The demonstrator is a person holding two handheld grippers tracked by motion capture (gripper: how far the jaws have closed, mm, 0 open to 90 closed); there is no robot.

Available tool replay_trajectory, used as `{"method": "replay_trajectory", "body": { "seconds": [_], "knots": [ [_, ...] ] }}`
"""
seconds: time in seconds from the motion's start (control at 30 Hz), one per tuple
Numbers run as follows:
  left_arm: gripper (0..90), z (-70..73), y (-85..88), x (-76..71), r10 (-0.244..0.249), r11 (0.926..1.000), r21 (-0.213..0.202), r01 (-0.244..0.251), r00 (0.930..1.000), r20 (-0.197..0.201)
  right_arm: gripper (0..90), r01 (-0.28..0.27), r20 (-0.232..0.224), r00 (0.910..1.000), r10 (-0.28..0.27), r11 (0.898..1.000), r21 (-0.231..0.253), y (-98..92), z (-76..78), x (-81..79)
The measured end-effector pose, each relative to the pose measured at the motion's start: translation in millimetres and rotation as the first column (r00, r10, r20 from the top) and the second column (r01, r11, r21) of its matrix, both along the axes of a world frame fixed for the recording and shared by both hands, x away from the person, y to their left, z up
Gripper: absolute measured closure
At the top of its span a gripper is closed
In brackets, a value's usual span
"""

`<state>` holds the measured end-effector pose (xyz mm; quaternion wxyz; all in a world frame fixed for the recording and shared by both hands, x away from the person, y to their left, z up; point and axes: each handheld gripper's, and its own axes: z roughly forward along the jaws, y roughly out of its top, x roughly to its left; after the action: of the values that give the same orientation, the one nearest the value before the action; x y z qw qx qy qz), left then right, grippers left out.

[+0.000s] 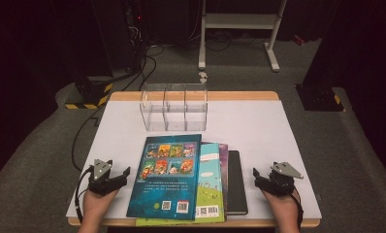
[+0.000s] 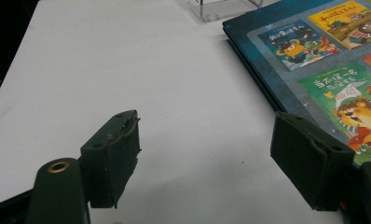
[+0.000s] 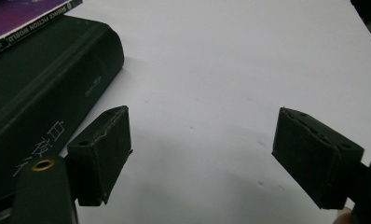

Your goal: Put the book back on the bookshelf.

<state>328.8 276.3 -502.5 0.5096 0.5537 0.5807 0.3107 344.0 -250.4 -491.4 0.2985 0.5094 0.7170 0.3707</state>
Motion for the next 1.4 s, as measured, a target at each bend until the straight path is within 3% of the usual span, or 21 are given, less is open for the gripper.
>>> {"method": "replay_trajectory", "body": {
  "seconds": [0.17,0.27,0.4,0.63,0.73,0.8,0.87,0.93,1.0,1.07,1.13,1.23,1.3,1.4],
  "knots": [
    [23.4,3.2,-2.5,-1.7,-0.040,0.9987,-0.034,0.039,0.9989,-0.027,18.4,-0.004,0.026,0.9997,0.004,1.000,0.030,-2.9,1.8,-2.5],
    [22.7,6.8,-8.7,-6.2,-0.065,0.9969,-0.047,0.064,0.9977,-0.018,18.2,-0.015,0.042,0.9990,0.014,1.000,0.024,-1.7,3.6,-4.5],
    [22.0,11.5,-19.5,-9.6,-0.105,0.9895,-0.101,0.103,0.9944,-0.010,18.1,-0.019,0.048,0.9987,0.017,0.999,0.032,-0.5,6.6,-5.7],
    [20.2,12.4,-31.1,-10.5,-0.138,0.9846,-0.112,0.134,0.9901,-0.025,17.8,-0.048,0.088,0.9951,0.045,0.999,0.025,7.6,16.4,-11.1],
    [19.5,17.2,-33.2,-9.9,-0.154,0.9793,-0.134,0.151,0.9880,-0.010,17.8,-0.062,0.098,0.9934,0.059,0.998,0.023,12.8,19.6,-12.4],
    [21.3,22.4,-33.4,-7.3,-0.159,0.9770,-0.140,0.161,0.9870,0.021,17.6,-0.073,0.102,0.9923,0.070,0.997,0.023,16.2,21.1,-12.3],
    [25.6,29.3,-32.3,-2.3,-0.140,0.9783,-0.147,0.146,0.9889,0.050,17.5,-0.084,0.102,0.9915,0.081,0.996,0.022,21.1,23.2,-11.7],
    [29.3,34.6,-29.7,2.0,-0.122,0.9747,-0.176,0.138,0.9879,0.096,17.5,-0.088,0.103,0.9910,0.086,0.996,0.018,22.9,24.1,-11.3],
    [29.7,37.5,-27.0,6.7,-0.099,0.9692,-0.215,0.119,0.9896,0.104,17.5,-0.104,0.111,0.9887,0.101,0.994,0.016,29.2,28.3,-10.9],
    [28.5,36.2,-26.1,7.4,-0.088,0.9689,-0.221,0.110,0.9903,0.107,18.1,-0.122,0.113,0.9864,0.120,0.992,0.013,34.7,31.6,-10.9],
    [33.7,33.4,-24.3,4.9,-0.104,0.9631,-0.238,0.126,0.9893,0.102,19.4,-0.145,0.116,0.9831,0.142,0.989,0.017,39.7,34.4,-10.9],
    [34.9,31.0,-20.6,1.7,-0.136,0.9519,-0.270,0.145,0.9894,0.049,20.5,-0.164,0.124,0.9793,0.160,0.986,0.024,45.2,37.3,-10.9],
    [35.3,27.6,-17.4,-1.0,-0.130,0.9542,-0.269,0.132,0.9912,0.025,20.3,-0.190,0.126,0.9743,0.187,0.982,0.015,52.1,40.3,-9.7],
    [34.6,23.2,-15.7,-2.7,-0.127,0.9640,-0.235,0.125,0.9919,0.006,16.5,-0.207,0.150,0.9669,0.206,0.978,-0.010,63.5,44.6,-8.0]
  ]
}}
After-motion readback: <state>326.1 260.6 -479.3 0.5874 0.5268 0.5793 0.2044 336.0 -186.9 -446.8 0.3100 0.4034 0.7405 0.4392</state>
